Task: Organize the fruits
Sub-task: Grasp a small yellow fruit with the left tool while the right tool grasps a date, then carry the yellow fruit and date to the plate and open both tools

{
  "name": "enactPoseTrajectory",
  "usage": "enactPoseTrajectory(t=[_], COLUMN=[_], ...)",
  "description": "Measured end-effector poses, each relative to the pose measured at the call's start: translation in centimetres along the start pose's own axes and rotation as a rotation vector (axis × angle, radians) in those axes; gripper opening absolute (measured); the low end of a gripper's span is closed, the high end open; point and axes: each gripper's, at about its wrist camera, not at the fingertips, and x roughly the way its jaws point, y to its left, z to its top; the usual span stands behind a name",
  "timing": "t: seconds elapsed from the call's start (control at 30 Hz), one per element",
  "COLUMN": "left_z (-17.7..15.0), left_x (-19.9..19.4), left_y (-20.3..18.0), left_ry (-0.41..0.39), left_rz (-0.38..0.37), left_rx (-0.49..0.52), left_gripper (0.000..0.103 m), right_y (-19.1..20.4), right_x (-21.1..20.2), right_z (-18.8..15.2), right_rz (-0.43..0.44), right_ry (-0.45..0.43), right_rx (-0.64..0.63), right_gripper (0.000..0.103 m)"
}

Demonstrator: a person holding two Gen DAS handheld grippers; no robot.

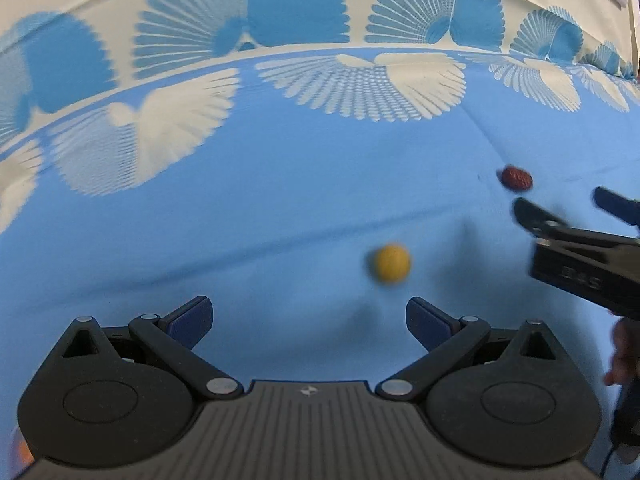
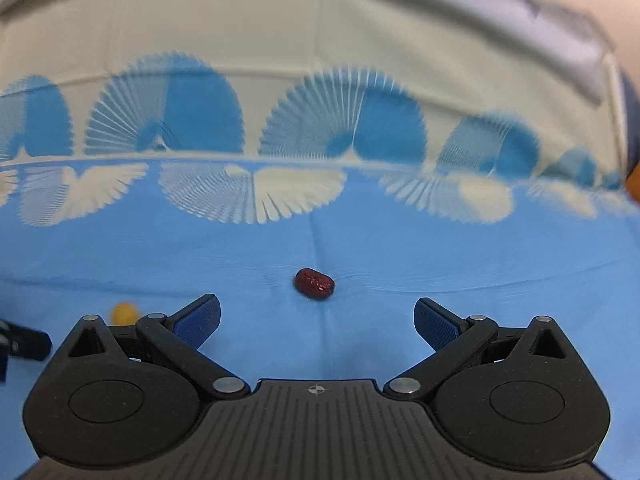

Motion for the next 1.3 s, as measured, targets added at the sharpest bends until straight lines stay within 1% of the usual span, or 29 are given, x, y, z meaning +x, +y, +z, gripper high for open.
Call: enactPoseTrajectory(t=[0.1, 0.13, 0.17, 0.23, 0.3, 0.33, 0.37, 0.4, 0.43, 0.47, 0.5, 0.6, 0.7, 0.83, 0.93, 1.0, 1.1, 1.3], left_z=[1.7, 2.0, 2.2, 2.1, 1.7, 1.7, 1.8, 1.8, 1.9, 1.9, 1.9, 1.3, 0.0, -3.0, -6.3, -8.3, -11.5, -15.9], left_x=[3.3, 4.0, 4.9, 4.9, 4.8, 4.7, 4.5, 4.1, 3.4, 2.9, 2.4, 0.9, -1.4, -6.0, -10.2, -12.7, -16.2, -22.1], left_y=[-0.6, -0.6, -0.8, -1.4, -1.9, -1.9, -1.9, -2.0, -2.1, -2.5, -2.8, -2.6, -2.0, -0.6, 0.9, 1.8, 3.8, 7.0], left_ry=[0.024, 0.040, 0.077, 0.053, 0.025, 0.019, 0.019, 0.006, -0.019, -0.023, -0.016, -0.021, -0.047, -0.060, -0.051, -0.036, -0.015, -0.041], left_rz=[-0.023, -0.082, -0.092, -0.060, -0.042, -0.045, -0.066, -0.082, -0.104, -0.145, -0.148, -0.137, -0.135, -0.119, -0.097, -0.078, -0.065, 0.011], left_rx=[-0.003, -0.011, -0.019, 0.008, 0.041, 0.042, 0.045, 0.052, 0.075, 0.116, 0.132, 0.130, 0.132, 0.134, 0.119, 0.107, 0.078, 0.036], left_gripper=[0.103, 0.103, 0.103, 0.103, 0.103, 0.097, 0.093, 0.074, 0.038, 0.025, 0.026, 0.026, 0.026, 0.026, 0.026, 0.026, 0.026, 0.026], right_y=[-0.1, 0.1, 0.1, -0.2, -0.5, -0.5, -0.5, -0.4, -0.1, 0.2, 0.5, 0.3, -0.1, 0.3, 1.2, 2.0, 3.5, 6.2], right_x=[4.5, 5.5, 6.6, 8.1, 8.1, 8.0, 7.7, 7.5, 7.2, 7.0, 6.7, 5.3, 2.1, -2.9, -6.6, -9.4, -14.1, -22.3], right_z=[1.0, 1.3, 1.4, 1.1, 0.3, 0.2, 0.1, 0.1, 0.2, 0.3, 0.4, 0.3, -0.2, -1.8, -2.7, -3.0, -2.9, -2.8], right_rz=[0.002, -0.005, -0.016, -0.033, -0.021, -0.021, -0.015, -0.008, 0.003, 0.002, -0.009, 0.004, 0.008, 0.033, 0.057, 0.085, 0.131, 0.201], right_ry=[0.035, 0.041, 0.049, 0.062, 0.036, 0.029, 0.021, 0.006, -0.009, -0.010, -0.002, 0.017, 0.009, 0.023, 0.042, 0.032, -0.009, -0.069], right_rx=[0.011, 0.004, 0.002, 0.017, 0.070, 0.069, 0.068, 0.063, 0.047, 0.026, 0.008, 0.045, 0.102, 0.153, 0.173, 0.190, 0.169, 0.105], right_gripper=[0.102, 0.102, 0.102, 0.102, 0.102, 0.098, 0.078, 0.065, 0.033, 0.033, 0.033, 0.033, 0.033, 0.033, 0.033, 0.033, 0.033, 0.033])
